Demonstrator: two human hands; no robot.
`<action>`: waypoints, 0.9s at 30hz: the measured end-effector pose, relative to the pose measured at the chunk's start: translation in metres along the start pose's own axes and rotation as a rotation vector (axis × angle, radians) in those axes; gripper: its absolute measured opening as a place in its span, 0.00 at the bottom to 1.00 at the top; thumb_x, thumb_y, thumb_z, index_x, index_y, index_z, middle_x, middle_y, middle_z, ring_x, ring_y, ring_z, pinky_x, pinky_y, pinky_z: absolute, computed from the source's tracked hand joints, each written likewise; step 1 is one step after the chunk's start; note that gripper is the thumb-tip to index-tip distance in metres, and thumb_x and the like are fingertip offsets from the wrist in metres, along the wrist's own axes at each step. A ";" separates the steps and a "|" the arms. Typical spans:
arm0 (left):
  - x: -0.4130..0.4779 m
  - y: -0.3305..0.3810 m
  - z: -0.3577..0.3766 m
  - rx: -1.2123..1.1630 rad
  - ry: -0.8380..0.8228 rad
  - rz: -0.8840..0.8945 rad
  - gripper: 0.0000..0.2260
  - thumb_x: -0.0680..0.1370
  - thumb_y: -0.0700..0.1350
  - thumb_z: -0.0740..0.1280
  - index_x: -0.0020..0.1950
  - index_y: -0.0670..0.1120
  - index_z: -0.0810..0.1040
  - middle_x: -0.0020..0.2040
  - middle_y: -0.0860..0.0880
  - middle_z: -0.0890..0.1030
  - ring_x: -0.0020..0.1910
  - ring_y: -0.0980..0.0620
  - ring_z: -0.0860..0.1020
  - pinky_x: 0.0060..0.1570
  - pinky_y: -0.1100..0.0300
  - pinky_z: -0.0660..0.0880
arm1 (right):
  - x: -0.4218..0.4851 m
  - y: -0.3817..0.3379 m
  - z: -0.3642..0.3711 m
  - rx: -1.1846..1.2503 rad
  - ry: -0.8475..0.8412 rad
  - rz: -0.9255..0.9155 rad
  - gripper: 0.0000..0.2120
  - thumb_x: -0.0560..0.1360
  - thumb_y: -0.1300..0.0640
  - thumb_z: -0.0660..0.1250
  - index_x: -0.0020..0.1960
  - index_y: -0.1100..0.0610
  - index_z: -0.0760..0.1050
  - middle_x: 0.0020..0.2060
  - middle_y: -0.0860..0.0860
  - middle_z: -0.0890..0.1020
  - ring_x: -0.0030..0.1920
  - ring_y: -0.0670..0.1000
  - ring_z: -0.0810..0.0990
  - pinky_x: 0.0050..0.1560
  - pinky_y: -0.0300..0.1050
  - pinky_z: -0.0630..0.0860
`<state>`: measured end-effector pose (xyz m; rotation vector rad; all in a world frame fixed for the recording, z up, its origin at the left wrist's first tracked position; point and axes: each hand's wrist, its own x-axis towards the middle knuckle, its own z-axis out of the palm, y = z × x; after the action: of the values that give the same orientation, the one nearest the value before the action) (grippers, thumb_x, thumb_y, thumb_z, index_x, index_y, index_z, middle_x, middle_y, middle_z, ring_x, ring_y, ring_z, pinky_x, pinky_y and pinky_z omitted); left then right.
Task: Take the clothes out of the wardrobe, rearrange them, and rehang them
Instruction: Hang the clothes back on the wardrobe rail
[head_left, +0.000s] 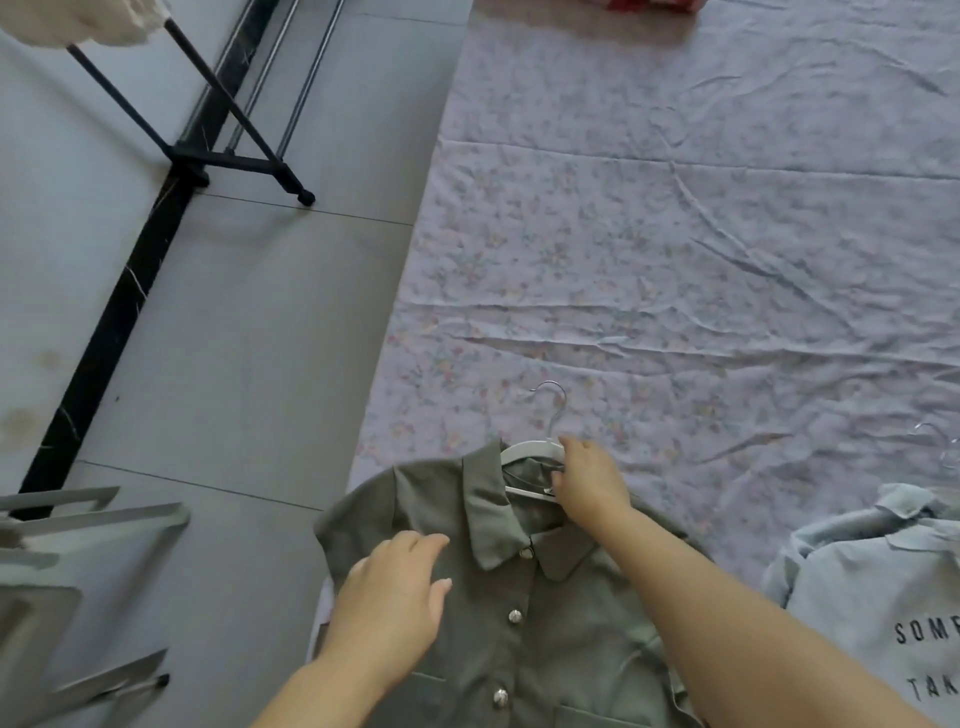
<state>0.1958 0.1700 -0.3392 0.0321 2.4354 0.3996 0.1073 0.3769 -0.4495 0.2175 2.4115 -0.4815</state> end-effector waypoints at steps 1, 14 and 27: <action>0.003 -0.001 0.002 -0.001 -0.001 -0.003 0.19 0.79 0.51 0.57 0.71 0.53 0.63 0.65 0.54 0.69 0.65 0.52 0.68 0.62 0.58 0.65 | 0.005 0.000 0.001 0.012 0.008 0.010 0.18 0.76 0.59 0.60 0.66 0.58 0.67 0.61 0.57 0.73 0.61 0.58 0.71 0.58 0.51 0.70; -0.037 -0.016 0.003 -0.008 0.100 -0.030 0.19 0.80 0.52 0.55 0.71 0.54 0.62 0.64 0.55 0.68 0.64 0.54 0.67 0.61 0.60 0.64 | -0.040 -0.020 -0.020 0.090 0.072 -0.031 0.06 0.76 0.56 0.65 0.43 0.51 0.69 0.40 0.50 0.78 0.39 0.50 0.73 0.38 0.45 0.70; -0.248 -0.047 -0.048 -0.209 0.671 -0.060 0.28 0.78 0.60 0.53 0.75 0.57 0.45 0.74 0.57 0.52 0.72 0.59 0.51 0.68 0.66 0.44 | -0.352 -0.167 -0.058 -0.052 0.121 -0.671 0.10 0.75 0.47 0.65 0.37 0.41 0.66 0.35 0.39 0.74 0.43 0.41 0.70 0.38 0.32 0.65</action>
<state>0.3633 0.0809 -0.1659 -0.3116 3.0203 0.7279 0.2981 0.2348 -0.1353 -0.6225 2.5755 -0.7099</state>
